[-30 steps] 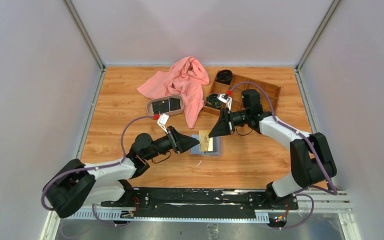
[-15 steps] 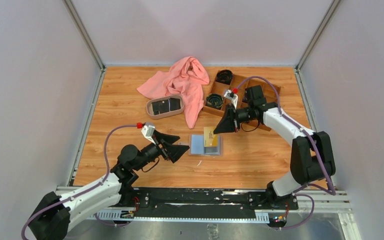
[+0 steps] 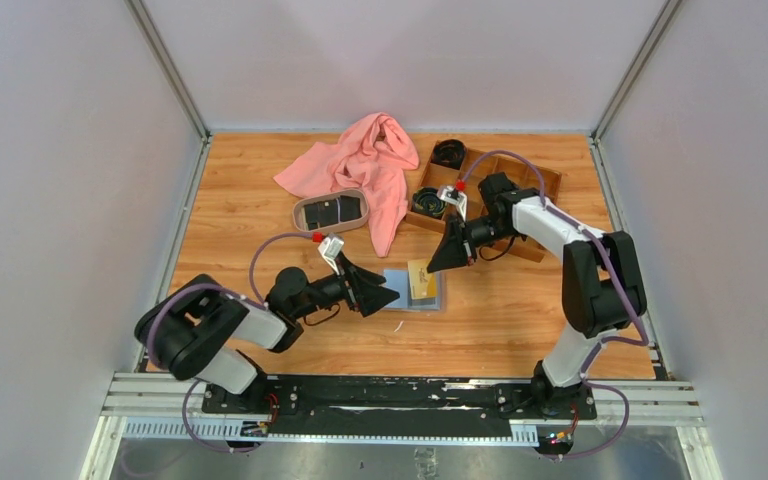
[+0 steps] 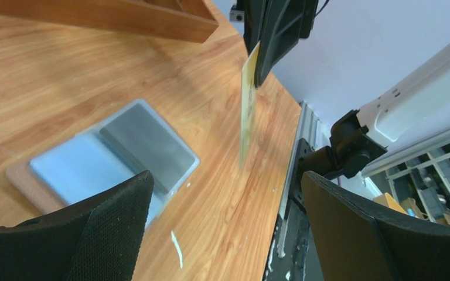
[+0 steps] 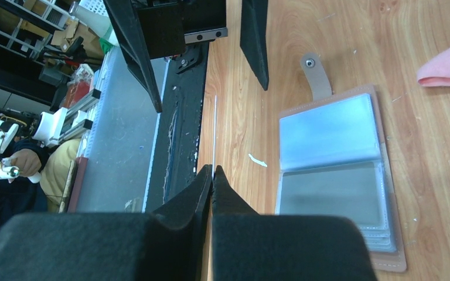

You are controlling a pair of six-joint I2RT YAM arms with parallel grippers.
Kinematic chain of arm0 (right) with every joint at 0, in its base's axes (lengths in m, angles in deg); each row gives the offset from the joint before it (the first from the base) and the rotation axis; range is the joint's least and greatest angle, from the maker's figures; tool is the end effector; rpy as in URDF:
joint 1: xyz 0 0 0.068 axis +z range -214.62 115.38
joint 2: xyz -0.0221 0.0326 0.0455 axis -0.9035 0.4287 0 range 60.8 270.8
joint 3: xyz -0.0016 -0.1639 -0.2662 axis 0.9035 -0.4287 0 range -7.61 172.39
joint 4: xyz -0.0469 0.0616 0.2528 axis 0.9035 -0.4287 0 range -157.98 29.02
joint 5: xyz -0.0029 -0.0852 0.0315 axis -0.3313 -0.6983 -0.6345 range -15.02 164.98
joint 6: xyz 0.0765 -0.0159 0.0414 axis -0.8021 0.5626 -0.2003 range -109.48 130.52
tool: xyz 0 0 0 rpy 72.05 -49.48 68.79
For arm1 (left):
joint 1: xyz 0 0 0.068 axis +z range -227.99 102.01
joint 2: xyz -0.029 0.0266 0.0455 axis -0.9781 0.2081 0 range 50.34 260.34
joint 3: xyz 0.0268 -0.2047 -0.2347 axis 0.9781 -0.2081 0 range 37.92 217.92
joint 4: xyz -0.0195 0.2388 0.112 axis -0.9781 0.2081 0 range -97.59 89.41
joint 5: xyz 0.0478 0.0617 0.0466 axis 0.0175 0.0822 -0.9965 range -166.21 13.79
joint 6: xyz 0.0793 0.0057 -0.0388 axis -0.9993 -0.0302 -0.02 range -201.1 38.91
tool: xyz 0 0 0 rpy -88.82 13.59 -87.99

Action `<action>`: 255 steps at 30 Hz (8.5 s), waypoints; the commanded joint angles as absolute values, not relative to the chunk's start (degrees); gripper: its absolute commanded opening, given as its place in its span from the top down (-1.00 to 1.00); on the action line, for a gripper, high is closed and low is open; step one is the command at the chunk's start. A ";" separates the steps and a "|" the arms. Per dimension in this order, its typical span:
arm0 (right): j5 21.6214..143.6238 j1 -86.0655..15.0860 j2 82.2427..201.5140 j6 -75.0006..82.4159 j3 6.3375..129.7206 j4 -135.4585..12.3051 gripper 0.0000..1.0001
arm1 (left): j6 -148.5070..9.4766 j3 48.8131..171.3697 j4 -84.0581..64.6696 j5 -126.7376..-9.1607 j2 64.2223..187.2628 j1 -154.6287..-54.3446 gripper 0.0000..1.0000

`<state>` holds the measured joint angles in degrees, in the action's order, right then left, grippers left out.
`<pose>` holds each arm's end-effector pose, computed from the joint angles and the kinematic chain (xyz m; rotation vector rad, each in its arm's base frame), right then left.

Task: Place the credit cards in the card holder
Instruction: Insert the credit card into the card holder.

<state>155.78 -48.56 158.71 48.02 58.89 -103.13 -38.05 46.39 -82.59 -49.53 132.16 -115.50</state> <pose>0.2951 0.1657 0.2543 -1.1639 1.7399 1.6815 0.1763 -0.1800 0.1988 0.3310 1.7111 -1.4327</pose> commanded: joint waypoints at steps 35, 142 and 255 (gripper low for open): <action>154.81 -44.77 163.57 57.11 63.08 -113.98 1.00 | -33.82 57.41 -95.44 -36.00 150.65 -116.18 -0.02; 126.03 -43.97 162.52 45.81 57.32 -106.72 -0.11 | -54.20 60.94 -40.99 -30.57 132.06 -105.23 1.00; 117.11 -43.08 169.24 29.23 57.70 -95.74 0.23 | -41.92 72.03 -52.88 -26.63 154.42 -101.45 1.00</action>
<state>119.93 -43.99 167.67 28.52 57.17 -96.33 -40.36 72.73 -53.74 -26.04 153.84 -101.73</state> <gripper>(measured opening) 0.388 0.006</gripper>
